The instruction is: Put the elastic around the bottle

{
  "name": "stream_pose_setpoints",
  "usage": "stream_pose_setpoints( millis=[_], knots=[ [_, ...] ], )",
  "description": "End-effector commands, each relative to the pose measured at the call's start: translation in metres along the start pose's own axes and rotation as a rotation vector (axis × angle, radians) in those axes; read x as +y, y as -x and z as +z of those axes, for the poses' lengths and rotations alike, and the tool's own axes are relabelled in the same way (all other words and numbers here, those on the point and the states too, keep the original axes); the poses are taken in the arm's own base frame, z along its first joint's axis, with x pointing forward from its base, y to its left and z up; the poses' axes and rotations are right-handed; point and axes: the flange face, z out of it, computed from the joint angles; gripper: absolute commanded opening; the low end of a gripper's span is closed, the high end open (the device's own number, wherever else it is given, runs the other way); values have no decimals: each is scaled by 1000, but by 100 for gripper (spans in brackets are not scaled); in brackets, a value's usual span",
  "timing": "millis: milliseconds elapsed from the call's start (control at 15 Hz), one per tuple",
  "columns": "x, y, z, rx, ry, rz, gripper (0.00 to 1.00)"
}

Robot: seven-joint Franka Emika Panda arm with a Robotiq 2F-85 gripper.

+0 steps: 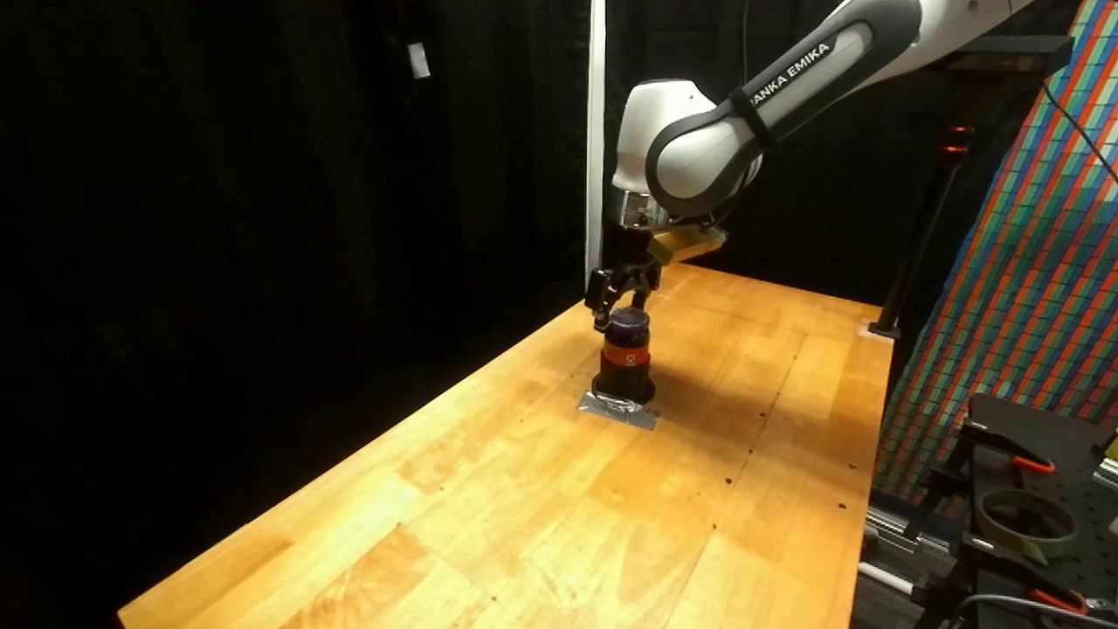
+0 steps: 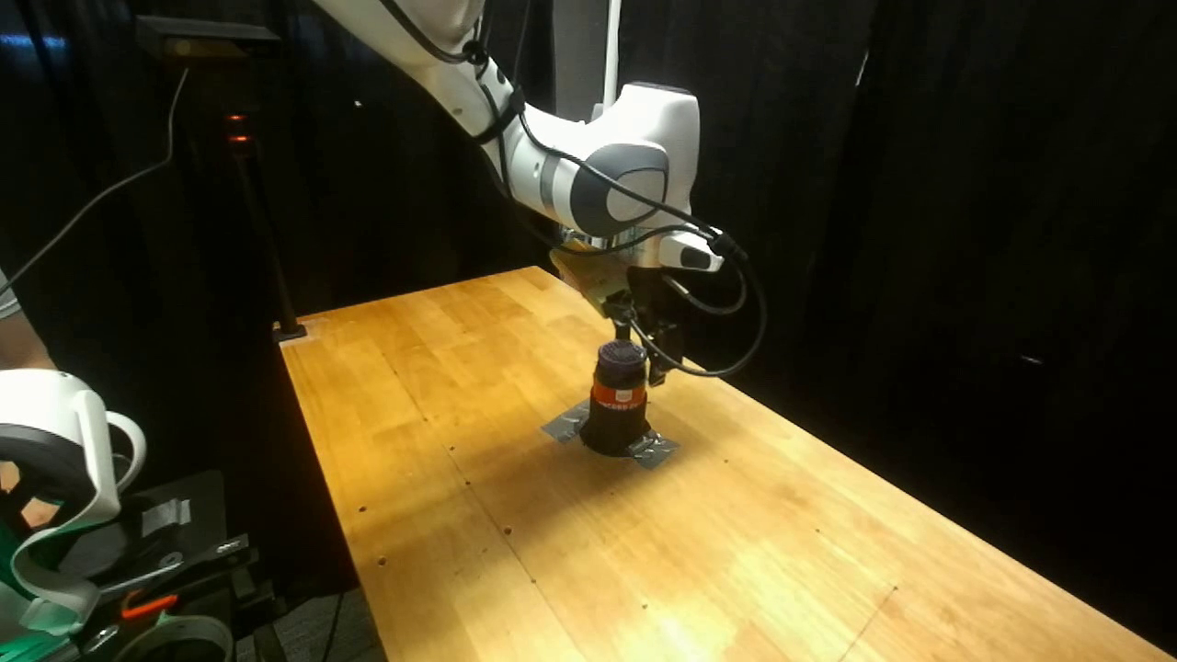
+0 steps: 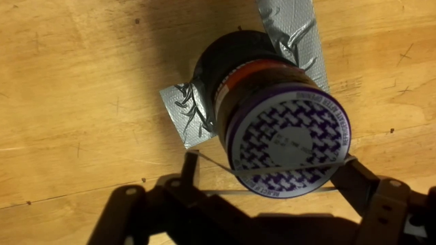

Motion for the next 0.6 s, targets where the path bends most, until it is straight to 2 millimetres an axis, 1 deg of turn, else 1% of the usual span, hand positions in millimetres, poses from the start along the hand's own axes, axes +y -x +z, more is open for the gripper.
stream_pose_setpoints(
  millis=[0,67,200,333,533],
  knots=[
    [-1,-9,6,35,0,5,100],
    [0,-9,8,37,-1,7,100],
    [2,-1,11,-15,6,10,100],
    [4,9,8,-54,15,9,100],
    [4,21,-6,-69,5,15,100]
  ],
)
